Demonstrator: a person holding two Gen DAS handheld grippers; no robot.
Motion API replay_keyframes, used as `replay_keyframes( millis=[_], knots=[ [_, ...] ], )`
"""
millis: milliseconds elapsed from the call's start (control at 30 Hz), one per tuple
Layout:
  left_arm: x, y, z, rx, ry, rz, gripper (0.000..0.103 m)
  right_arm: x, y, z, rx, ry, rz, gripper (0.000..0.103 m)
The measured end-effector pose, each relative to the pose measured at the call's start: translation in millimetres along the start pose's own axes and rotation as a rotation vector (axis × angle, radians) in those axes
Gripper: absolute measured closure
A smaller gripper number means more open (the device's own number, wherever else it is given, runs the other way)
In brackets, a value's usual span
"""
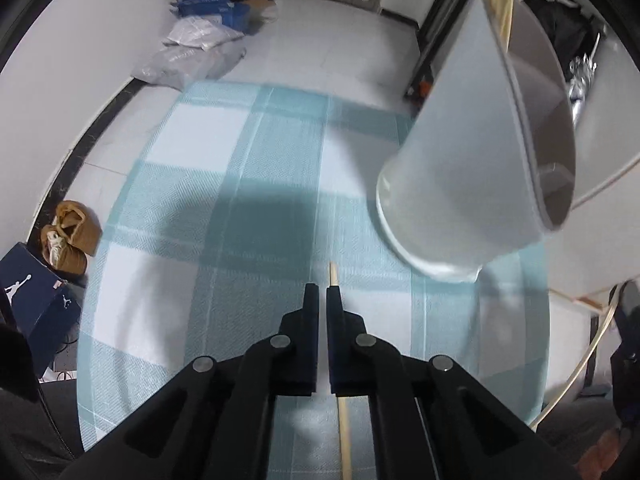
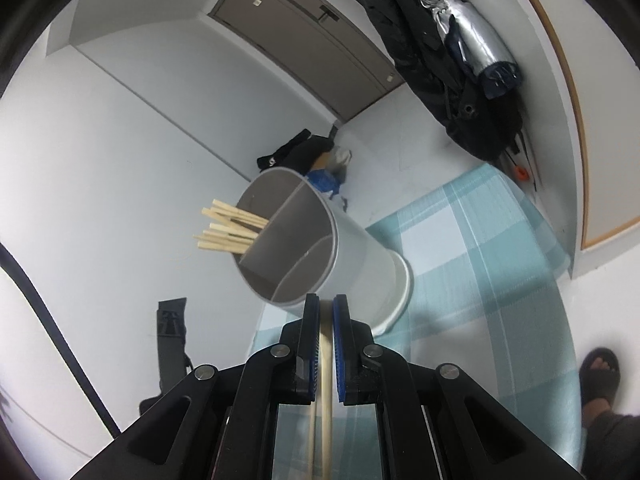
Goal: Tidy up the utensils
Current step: 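Lift both held chopsticks up over the white holder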
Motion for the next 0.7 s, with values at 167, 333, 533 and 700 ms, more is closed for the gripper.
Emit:
replay_keyframes(
  millis=[167, 333, 533, 700],
  knots=[
    [3, -3, -9, 0.013, 0.025, -0.051, 0.052, -9, -4, 1, 0.009, -0.022, 0.059, 0.097],
    [11, -5, -25, -0.001, 0.102, -0.107, 0.052, -5, -3, 0, 0.007, -0.033, 0.058, 0.097],
    [32, 0, -33, -0.004, 0.117, -0.199, 0.068, 3, 1, -1, 0.006, -0.027, 0.028, 0.097],
    [22, 11, -35, -0.009, 0.048, -0.088, 0.102, 5, 5, -2, 0.009, -0.026, 0.017, 0.097]
  ],
)
Point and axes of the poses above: each gripper's, at about its wrist camera, not at the fingertips, and z roughly against the way its jaws point, x to its right, y to its top, the point moved 2 cm from there along -z, roughly the way its jaws point, and after that the axes turned 10 degrees about z, right-handed, at the moved point
